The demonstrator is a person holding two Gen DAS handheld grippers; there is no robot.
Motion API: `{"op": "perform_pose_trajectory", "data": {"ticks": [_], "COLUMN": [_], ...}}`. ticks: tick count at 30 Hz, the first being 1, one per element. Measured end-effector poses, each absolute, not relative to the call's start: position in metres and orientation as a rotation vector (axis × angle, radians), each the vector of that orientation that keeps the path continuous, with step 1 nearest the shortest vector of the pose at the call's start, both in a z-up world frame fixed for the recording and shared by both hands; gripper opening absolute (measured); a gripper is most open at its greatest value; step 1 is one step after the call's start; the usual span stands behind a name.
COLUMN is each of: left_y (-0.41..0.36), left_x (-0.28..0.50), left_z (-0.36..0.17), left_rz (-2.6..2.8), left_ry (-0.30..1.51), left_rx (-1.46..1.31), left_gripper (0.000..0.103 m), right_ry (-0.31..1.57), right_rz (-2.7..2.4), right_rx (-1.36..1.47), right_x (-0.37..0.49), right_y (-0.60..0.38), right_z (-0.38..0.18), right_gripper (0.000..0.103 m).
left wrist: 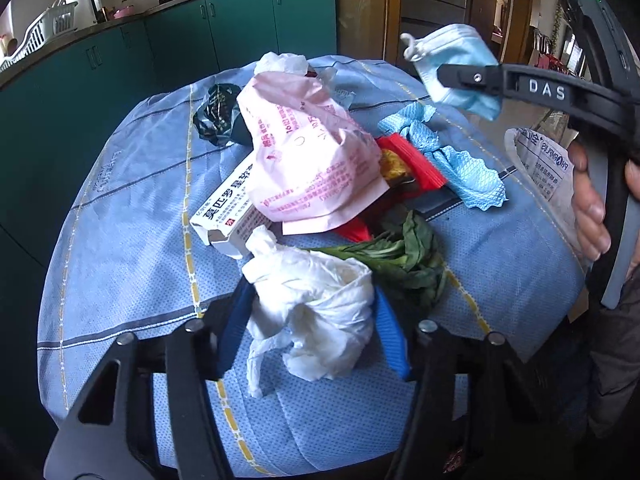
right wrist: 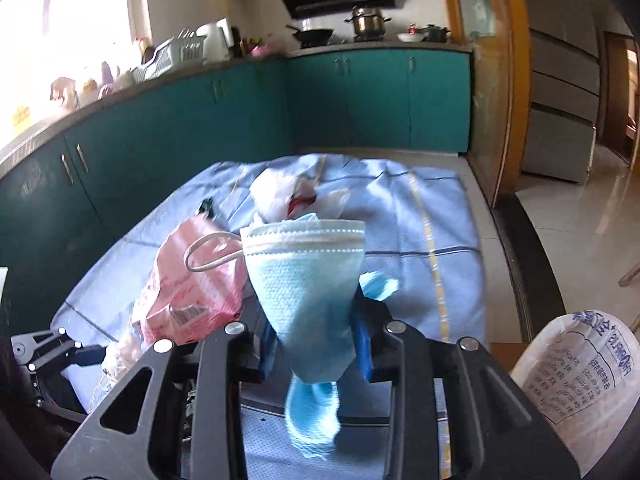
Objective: Collect trash
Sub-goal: 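Grasp the white tissue with left tool while right tool holds the mask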
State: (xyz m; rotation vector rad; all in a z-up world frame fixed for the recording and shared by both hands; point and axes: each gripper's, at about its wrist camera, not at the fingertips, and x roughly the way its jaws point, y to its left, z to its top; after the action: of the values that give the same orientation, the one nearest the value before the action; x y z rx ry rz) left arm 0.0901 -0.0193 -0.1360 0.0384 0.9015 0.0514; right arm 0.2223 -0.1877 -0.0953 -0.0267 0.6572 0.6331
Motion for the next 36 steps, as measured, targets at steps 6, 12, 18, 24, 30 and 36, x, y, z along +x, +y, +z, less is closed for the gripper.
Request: {"op": "perform_pose_trajectory", "data": {"ticks": [6,12,18,24,30,36], "left_y": [-0.018,-0.017,-0.012,-0.015,-0.018,-0.019], "left_x": [0.085,0.080,0.076,0.077,0.077,0.076], "left_z": [-0.116,-0.106,-0.103,-0.106,-0.108,-0.110], "left_rz": [0.082,0.101,0.126,0.118,0.113,0.111], "left_ry": [0.833,0.807,0.793,0.798,0.801,0.807], "left_rx": [0.047,0.036,0.039,0.039,0.052,0.055], "left_gripper": [0.053,0.054,0.054,0.054,0.054,0.054], "right_ry": [0.648,0.654,0.655,0.661,0.659,0.657], "right_rz": [0.563,0.572,0.589,0.589,0.592,0.593], "right_rx": [0.026,-0.010,-0.087,-0.101,-0.111,-0.126], "right_x": [0.228,0.225,0.216,0.216,0.216,0.212], "right_y": [-0.210,-0.200,-0.181,-0.178,-0.178,-0.173], "right_z": [-0.091,-0.094,-0.100,-0.102,-0.102,-0.103], "right_gripper": [0.032,0.032,0.032,0.032,0.032,0.032]}}
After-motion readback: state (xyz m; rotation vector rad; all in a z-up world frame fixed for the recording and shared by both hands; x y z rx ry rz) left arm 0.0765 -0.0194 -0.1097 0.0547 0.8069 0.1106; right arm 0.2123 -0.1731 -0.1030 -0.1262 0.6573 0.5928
